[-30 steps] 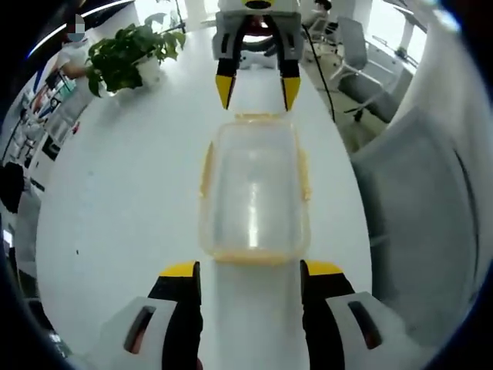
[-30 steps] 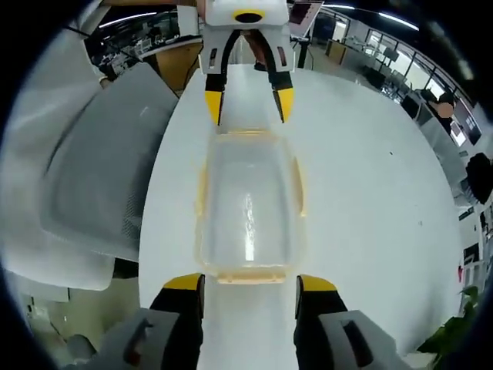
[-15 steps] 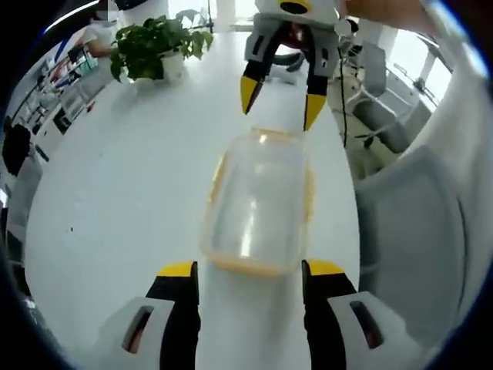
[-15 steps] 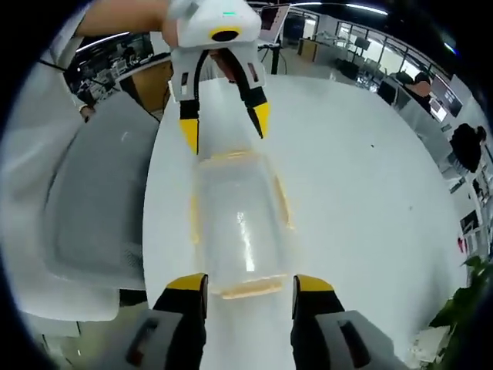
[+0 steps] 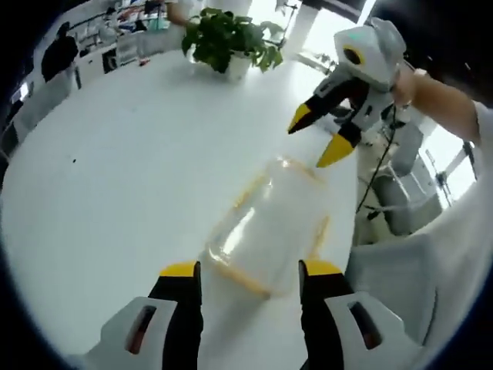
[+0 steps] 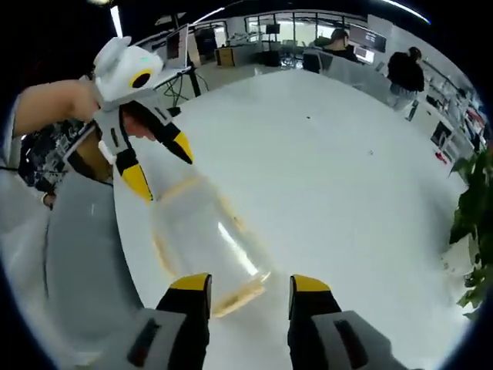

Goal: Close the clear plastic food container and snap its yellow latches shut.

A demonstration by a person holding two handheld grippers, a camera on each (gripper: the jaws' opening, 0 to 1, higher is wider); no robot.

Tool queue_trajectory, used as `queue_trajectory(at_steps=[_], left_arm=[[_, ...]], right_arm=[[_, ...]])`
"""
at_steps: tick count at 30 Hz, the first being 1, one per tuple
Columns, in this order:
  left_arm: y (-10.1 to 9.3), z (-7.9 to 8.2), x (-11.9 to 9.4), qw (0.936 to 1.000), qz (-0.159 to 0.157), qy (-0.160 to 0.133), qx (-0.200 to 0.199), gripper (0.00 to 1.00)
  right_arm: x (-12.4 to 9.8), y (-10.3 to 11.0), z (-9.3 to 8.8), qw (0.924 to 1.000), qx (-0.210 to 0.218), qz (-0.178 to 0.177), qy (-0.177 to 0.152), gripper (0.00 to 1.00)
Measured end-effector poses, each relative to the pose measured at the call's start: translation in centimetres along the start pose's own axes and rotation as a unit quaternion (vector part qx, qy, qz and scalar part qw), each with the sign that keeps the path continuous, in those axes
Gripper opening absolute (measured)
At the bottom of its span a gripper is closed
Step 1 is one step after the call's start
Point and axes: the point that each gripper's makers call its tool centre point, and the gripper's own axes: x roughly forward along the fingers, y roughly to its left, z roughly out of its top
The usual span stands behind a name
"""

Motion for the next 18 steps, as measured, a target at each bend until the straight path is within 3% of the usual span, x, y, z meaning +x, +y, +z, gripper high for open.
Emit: queue_trajectory(at_steps=[3, 7, 9, 18], left_arm=[[0.0, -0.4, 0.3, 0.9998, -0.007, -0.004, -0.020, 0.52], [-0.1, -1.2, 0.8, 0.9966, -0.016, -0.005, -0.081, 0.54], [0.0, -1.2, 1.0, 0.9934, -0.014, -0.015, -0.113, 0.53], [0.4, -1.3, 1.6, 0.9832, -0.011, -0.028, -0.180, 0.50]], right_arm=[[0.2, -0.2, -0.5, 0.9995, 0.031, -0.007, 0.003, 0.33], [0.5, -0.1, -0.6, 0.9958, 0.091, 0.005, -0.006, 0.34], [0.6, 0.0, -1.4, 0.9928, 0.119, 0.007, 0.011, 0.32], [1.6, 0.6, -2.4, 0.9888, 0.145, 0.015, 0.029, 0.33]])
